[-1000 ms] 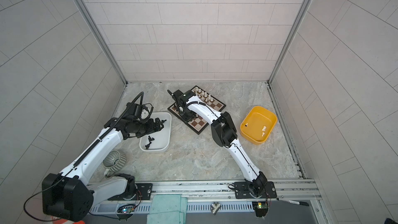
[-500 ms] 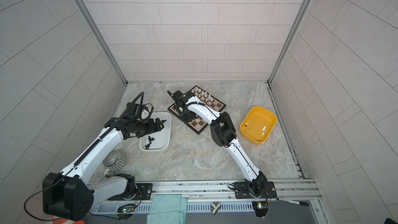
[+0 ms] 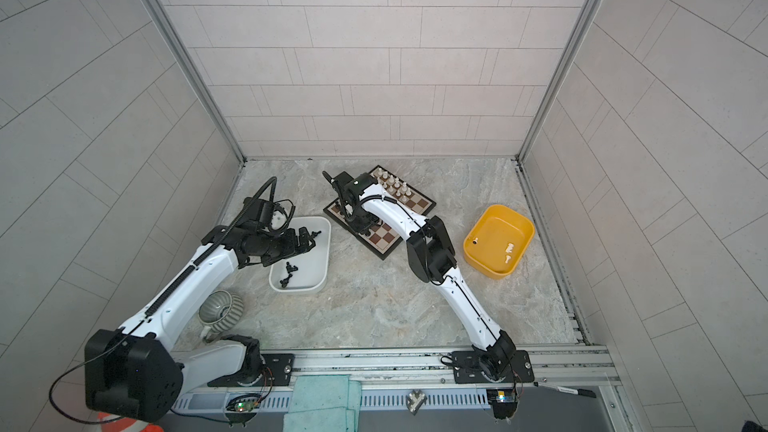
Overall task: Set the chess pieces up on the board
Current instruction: 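Open right gripper and withdraw it while left gripper lowers into white tray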
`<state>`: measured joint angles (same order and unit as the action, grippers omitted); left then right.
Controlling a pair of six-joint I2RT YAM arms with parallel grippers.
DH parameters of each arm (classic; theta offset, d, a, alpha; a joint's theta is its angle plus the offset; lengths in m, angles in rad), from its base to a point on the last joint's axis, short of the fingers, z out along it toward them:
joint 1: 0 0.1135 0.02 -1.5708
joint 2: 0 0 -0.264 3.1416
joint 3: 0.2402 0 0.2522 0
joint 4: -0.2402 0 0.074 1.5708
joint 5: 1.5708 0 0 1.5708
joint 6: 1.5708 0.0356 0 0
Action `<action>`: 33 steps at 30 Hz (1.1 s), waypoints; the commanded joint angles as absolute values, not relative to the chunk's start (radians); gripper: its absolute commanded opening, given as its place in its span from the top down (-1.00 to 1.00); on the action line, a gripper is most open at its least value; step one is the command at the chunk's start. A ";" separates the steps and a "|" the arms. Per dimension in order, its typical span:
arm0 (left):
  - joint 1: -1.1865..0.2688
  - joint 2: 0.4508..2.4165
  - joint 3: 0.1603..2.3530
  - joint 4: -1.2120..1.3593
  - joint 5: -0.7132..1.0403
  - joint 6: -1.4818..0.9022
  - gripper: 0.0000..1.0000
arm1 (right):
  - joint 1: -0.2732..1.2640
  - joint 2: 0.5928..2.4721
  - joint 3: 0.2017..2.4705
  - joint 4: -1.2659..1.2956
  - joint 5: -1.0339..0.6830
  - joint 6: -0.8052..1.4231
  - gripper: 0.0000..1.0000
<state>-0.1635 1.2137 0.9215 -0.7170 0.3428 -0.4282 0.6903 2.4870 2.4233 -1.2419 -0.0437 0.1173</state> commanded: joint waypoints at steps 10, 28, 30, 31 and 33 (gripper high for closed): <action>-0.106 1.550 1.101 -0.754 0.288 -0.192 -0.33 | 0.551 1.660 1.623 -0.739 -0.350 0.249 -0.13; -0.203 1.915 1.396 -0.825 0.124 -0.276 -0.08 | 0.451 1.108 1.049 -0.485 -0.436 0.349 -0.45; -0.209 1.942 1.412 -0.826 0.114 -0.287 -0.02 | 0.450 1.109 1.047 -0.480 -0.436 0.349 -0.47; -0.209 1.954 1.417 -0.827 0.107 -0.293 0.01 | 0.451 1.111 1.046 -0.480 -0.437 0.348 -0.47; -0.209 1.973 1.430 -0.835 0.090 -0.304 0.07 | 0.450 1.115 1.048 -0.480 -0.435 0.347 -0.47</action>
<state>-0.2142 1.9537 1.3952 -0.8021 0.1352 -0.2852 0.4522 1.1248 1.0473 -0.5018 -0.4263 0.3450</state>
